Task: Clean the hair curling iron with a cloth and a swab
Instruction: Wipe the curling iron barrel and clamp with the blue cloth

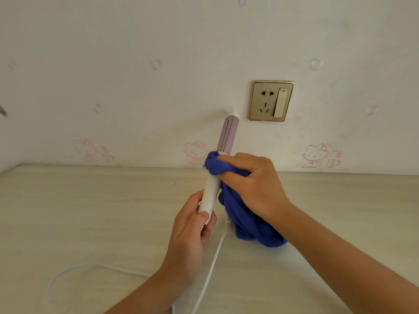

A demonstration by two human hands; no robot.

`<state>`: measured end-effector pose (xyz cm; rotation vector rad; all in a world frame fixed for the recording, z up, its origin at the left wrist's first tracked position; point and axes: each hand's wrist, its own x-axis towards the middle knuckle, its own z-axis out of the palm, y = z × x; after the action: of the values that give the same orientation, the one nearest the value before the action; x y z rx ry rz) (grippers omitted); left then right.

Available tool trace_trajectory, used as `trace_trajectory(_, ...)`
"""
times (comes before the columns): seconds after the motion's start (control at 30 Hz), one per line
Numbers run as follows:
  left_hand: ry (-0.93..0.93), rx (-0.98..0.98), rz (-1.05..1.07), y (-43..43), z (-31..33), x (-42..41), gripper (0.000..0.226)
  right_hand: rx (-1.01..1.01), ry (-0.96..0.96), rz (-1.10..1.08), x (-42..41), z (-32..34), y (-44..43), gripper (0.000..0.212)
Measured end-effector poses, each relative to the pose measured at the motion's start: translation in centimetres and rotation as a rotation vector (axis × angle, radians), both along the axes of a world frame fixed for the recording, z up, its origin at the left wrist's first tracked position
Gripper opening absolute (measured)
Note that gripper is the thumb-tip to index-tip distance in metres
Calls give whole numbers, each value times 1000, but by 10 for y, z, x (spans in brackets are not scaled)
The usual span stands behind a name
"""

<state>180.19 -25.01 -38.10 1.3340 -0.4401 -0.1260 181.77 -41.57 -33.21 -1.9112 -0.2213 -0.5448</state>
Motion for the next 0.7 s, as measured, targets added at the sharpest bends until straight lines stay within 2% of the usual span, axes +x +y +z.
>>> trace_trajectory(0.13,94,-108,58,0,1,2,28,-125,208,357,-13,-8,14,34)
trace_trajectory(0.17,88,-105,62,1,1,2,30,-140,197,348,-13,-7,15,34)
trace_trajectory(0.23,39,-79,45,1,0,1,38,-118,91,172,-10,-4,14,35)
trace_trajectory(0.3,-10,-24,31,1,-2,0,43,-9,-23,-34,-4,1,8,35)
trace_trajectory(0.37,-19,5,37,1,-4,1,46,60,-48,-94,-1,4,1,33)
trace_trajectory(0.43,-7,-24,50,1,-4,2,41,29,42,33,-3,1,-1,32)
trace_trajectory(0.5,42,-90,69,2,-3,3,26,-8,213,277,-11,-7,8,34)
trace_trajectory(0.57,92,-127,87,4,-4,5,16,-43,291,438,-16,-12,17,33)
trace_trajectory(0.63,75,-131,87,5,-4,5,18,-56,261,420,-14,-10,17,32)
trace_trajectory(0.7,23,-110,78,5,-3,5,37,-41,153,243,-10,-7,13,34)
